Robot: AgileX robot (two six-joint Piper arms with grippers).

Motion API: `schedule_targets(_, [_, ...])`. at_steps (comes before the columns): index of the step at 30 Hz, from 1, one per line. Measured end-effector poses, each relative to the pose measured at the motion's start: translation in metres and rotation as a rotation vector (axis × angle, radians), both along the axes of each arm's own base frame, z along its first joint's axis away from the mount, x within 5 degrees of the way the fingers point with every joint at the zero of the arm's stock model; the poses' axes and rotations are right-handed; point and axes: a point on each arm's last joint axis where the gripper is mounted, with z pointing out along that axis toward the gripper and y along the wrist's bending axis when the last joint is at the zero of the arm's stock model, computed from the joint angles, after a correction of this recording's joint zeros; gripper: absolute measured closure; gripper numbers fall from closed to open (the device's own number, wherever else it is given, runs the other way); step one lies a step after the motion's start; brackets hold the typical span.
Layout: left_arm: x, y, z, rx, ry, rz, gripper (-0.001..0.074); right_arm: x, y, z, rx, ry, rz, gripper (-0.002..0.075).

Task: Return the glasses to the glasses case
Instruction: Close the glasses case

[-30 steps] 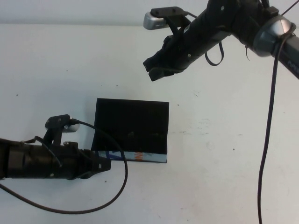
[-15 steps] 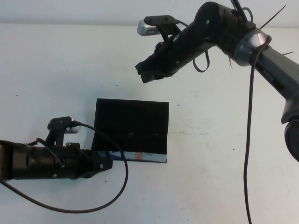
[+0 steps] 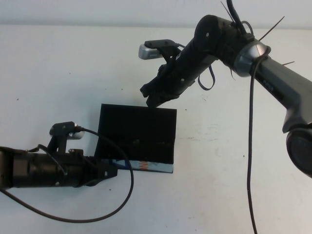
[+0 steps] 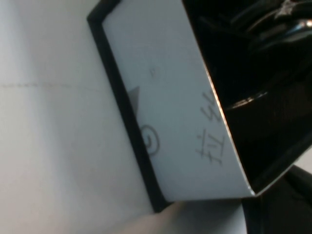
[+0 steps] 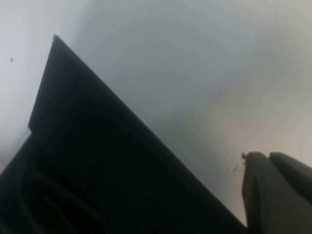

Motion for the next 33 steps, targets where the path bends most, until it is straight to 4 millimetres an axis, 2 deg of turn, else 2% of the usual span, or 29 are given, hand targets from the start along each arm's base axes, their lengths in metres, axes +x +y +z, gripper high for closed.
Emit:
schedule_targets(10, [0.0, 0.0, 0.0, 0.0, 0.0, 0.0, 0.0738, -0.002, 0.001, 0.022, 0.012, -0.003, 0.021, 0.0737])
schedule_targets(20, [0.0, 0.0, 0.0, 0.0, 0.0, 0.0, 0.0738, 0.002, -0.001, 0.023, -0.022, -0.049, -0.015, 0.0737])
schedule_targets(24, [0.0, 0.0, 0.0, 0.0, 0.0, 0.0, 0.0738, 0.011, -0.001, 0.019, -0.014, -0.098, -0.065, 0.0737])
schedule_targets(30, [0.0, 0.0, 0.0, 0.0, 0.0, 0.0, 0.0738, 0.009, 0.0, -0.01, -0.064, 0.01, -0.037, 0.0737])
schedule_targets(33, [0.0, 0.0, 0.0, 0.0, 0.0, 0.0, 0.0738, 0.007, 0.0, -0.013, -0.069, 0.043, -0.024, 0.0737])
